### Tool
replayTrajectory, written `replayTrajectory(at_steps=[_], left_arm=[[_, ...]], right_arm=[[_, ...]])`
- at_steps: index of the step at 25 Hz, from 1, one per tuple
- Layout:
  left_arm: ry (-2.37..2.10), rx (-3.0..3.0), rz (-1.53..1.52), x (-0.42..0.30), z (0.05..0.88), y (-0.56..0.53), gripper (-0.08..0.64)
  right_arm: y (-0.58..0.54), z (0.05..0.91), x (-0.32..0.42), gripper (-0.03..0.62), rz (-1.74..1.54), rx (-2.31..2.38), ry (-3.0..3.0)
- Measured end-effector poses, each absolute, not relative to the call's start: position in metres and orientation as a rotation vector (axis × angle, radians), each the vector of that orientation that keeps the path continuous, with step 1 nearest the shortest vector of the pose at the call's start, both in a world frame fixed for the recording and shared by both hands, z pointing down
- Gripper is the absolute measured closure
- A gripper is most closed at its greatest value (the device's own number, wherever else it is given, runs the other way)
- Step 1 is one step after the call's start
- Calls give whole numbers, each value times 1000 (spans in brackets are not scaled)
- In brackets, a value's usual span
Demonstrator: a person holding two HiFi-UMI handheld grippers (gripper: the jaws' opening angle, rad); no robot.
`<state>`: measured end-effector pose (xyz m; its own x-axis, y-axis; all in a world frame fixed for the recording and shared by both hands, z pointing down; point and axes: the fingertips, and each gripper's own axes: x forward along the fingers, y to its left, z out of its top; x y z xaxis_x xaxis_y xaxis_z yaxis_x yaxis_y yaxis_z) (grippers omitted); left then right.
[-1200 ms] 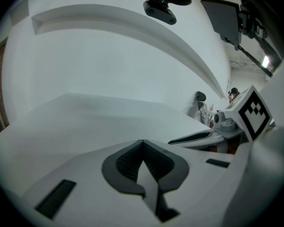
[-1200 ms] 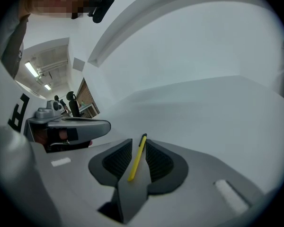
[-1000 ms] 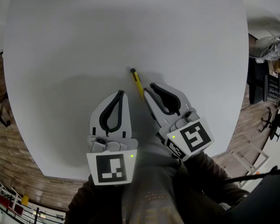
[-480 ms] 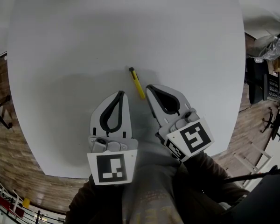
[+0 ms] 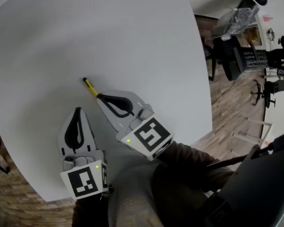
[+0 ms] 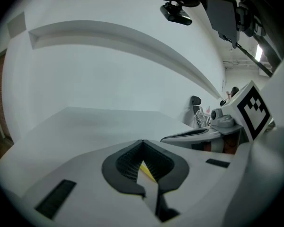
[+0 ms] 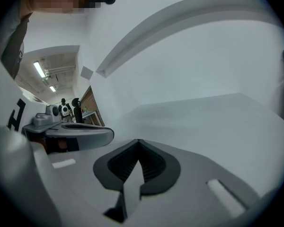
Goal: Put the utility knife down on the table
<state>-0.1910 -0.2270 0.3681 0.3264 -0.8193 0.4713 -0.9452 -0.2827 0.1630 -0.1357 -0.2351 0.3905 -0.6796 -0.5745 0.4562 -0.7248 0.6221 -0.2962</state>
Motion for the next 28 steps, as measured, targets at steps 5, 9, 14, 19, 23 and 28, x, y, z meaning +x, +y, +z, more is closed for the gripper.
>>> replayTrajectory(at_steps=[5, 9, 14, 19, 23, 28], left_arm=[[-1561, 2263, 371, -177, 333, -212, 558], [-1551, 2282, 365, -164, 324, -205, 558], [-1561, 2287, 373, -163, 317, -199, 558], [-1554, 2303, 372, -156, 314, -199, 558], [-1571, 2301, 372, -159, 313, -198, 558], [-1574, 2300, 370, -164, 312, -193, 558]], right_arm=[[-220, 350, -132, 591, 606, 1085, -2579], [-214, 342, -123, 592, 593, 1074, -2587], [-209, 333, -124, 592, 582, 1060, -2603], [-210, 330, -119, 592, 582, 1070, -2604], [-210, 329, -123, 592, 573, 1057, -2615], [-206, 327, -129, 592, 569, 1054, -2618]])
